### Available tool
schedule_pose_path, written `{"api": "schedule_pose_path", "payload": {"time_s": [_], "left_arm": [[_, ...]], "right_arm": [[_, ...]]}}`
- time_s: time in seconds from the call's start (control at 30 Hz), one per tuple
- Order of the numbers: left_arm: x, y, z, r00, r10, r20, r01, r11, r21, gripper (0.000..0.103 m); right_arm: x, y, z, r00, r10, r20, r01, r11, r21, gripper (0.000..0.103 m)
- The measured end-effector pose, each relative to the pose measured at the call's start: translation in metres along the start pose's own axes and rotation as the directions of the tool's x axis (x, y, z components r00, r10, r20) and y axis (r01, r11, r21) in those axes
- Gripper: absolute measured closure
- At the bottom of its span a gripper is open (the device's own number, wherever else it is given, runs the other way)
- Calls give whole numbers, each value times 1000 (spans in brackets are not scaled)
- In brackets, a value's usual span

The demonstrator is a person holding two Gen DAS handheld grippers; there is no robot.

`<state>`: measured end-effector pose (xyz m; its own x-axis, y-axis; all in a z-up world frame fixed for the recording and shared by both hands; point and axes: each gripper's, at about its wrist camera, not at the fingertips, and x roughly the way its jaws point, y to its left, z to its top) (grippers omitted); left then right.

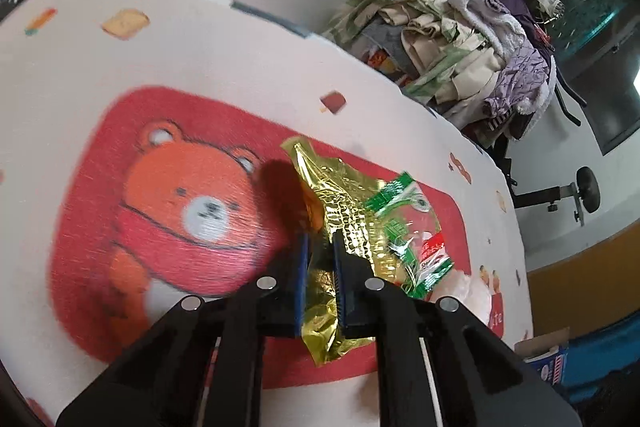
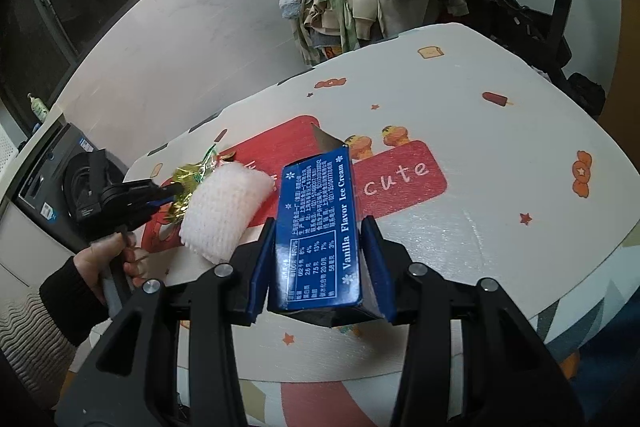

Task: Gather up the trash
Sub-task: 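Grasp the gold foil wrapper with the left tool while the right tool holds the blue box, then lower the gold wrapper into the bin and open the left tool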

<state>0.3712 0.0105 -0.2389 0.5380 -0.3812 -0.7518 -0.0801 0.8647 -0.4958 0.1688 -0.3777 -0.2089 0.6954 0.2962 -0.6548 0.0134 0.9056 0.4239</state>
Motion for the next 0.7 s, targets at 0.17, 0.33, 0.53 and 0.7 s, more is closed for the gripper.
{"api": "schedule_pose_path", "payload": {"time_s": [0.17, 0.33, 0.53, 0.7], "left_arm": [[-44, 7, 0, 998, 46, 46, -51, 991, 121, 92], [-97, 18, -11, 993, 78, 88, -96, 970, 222, 92], [-156, 26, -41, 991, 63, 116, -95, 950, 297, 92], [-190, 21, -83, 993, 49, 106, -84, 929, 361, 92]], "right_arm": [[-2, 10, -3, 1000, 15, 1, -15, 1000, -11, 58], [-7, 30, -8, 999, 41, -1, -42, 998, -44, 58], [-16, 56, -22, 997, 70, -16, -71, 994, -85, 58], [-25, 76, -39, 996, 86, -32, -89, 988, -126, 58]]}}
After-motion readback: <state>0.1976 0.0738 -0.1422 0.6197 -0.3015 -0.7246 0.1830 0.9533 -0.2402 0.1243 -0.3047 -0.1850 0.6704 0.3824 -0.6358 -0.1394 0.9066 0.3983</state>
